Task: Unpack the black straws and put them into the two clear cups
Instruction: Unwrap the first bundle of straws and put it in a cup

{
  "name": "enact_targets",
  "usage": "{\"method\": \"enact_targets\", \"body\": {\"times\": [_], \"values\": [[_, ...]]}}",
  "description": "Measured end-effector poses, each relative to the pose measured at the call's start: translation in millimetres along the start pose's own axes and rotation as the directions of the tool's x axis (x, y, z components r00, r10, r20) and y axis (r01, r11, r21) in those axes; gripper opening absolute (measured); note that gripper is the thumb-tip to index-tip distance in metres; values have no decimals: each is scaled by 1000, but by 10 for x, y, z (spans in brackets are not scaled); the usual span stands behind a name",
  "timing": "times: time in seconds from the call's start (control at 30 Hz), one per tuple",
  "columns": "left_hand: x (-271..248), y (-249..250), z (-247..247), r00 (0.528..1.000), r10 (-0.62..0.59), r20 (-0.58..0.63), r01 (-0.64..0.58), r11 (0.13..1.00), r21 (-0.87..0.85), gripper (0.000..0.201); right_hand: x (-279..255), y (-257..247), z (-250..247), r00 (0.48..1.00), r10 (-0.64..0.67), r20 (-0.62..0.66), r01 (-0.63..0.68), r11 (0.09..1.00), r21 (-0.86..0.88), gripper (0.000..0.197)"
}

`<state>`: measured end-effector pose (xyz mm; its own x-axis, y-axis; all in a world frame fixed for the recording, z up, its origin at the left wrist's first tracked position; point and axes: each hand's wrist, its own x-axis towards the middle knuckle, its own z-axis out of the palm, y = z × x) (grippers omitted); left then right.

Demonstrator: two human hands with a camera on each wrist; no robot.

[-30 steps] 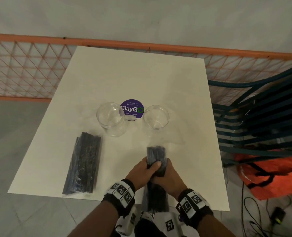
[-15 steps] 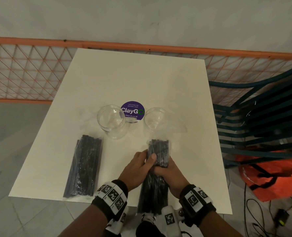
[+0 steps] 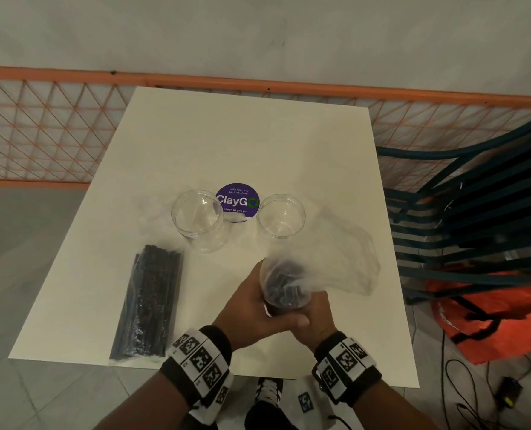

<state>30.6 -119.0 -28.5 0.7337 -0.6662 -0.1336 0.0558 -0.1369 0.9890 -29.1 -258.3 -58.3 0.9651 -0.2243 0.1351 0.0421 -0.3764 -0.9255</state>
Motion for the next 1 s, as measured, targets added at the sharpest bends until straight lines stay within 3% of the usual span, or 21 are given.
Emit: {"method": "enact_targets", "body": {"times": [0.07, 0.1, 0.17, 0.2, 0.27, 0.33, 0.37, 0.43, 0.5, 0.57, 0.6, 0.67, 0.7, 0.77, 0.83, 0.9, 1.0], "values": [[-20, -21, 12, 999, 29, -36, -29, 1000, -8, 87, -89, 142, 15, 997, 59, 47, -59, 998, -18, 16], [-24, -49, 33, 999, 22, -37, -22, 1000, -6, 86, -139, 235, 41, 986, 152, 67, -148, 987, -60, 18], [-54, -117, 111, 999, -39, -31, 39, 999, 7, 76, -228, 310, 92, 916, 376, 137, -361, 924, -126, 8], [-76, -155, 146, 997, -74, -25, 75, 997, 31, 71, -255, 320, 102, 903, 404, 146, -394, 914, -97, 12], [-123, -259, 209, 994, -110, 11, 109, 989, 104, 67, -262, 295, 92, 923, 372, 94, -371, 928, -32, 8], [-176, -260, 242, 995, -101, 18, 95, 974, 206, 64, -255, 232, 37, 924, 378, 62, -381, 924, 41, 27], [-186, -256, 245, 997, -76, 17, 70, 970, 233, 69, -265, 253, 17, 919, 391, 57, -394, 918, 48, 28], [-187, -220, 236, 999, -48, -17, 50, 987, 154, 93, -279, 237, -6, 932, 358, 58, -360, 933, 23, 16], [-159, -125, 228, 995, -42, -93, 42, 999, -7, 107, -277, 195, 4, 951, 307, 22, -308, 951, 32, 25], [-77, -74, 254, 993, -40, -113, 36, 999, -40, 95, -242, 182, -1, 959, 284, -18, -284, 959, 2, 28], [-52, -54, 280, 992, -52, -118, 49, 998, -30, 85, -231, 188, 8, 950, 312, 25, -312, 950, -4, 14], [-8, -150, 293, 990, -62, -123, 61, 998, -11, 66, -179, 197, -4, 913, 389, 121, -387, 921, -45, 14], [0, -184, 289, 989, -74, -127, 72, 997, -16, 60, -181, 160, -35, 889, 417, 192, -405, 909, -97, 4], [18, -217, 272, 988, -90, -129, 87, 996, -24, 54, -183, 115, -148, 886, 392, 249, -336, 911, -239, 14], [34, -208, 250, 988, -78, -136, 78, 997, -4, 52, -204, 48, -283, 916, 331, 227, -314, 943, -106, 16], [41, -191, 236, 988, -61, -143, 66, 997, 28, 49, -189, -135, -376, 956, 241, 165, -257, 963, 84, 44], [36, -293, 240, 996, -23, -90, 35, 991, 129, 52, -134, -257, -352, 974, 191, 125, -212, 959, 188, 59]]}}
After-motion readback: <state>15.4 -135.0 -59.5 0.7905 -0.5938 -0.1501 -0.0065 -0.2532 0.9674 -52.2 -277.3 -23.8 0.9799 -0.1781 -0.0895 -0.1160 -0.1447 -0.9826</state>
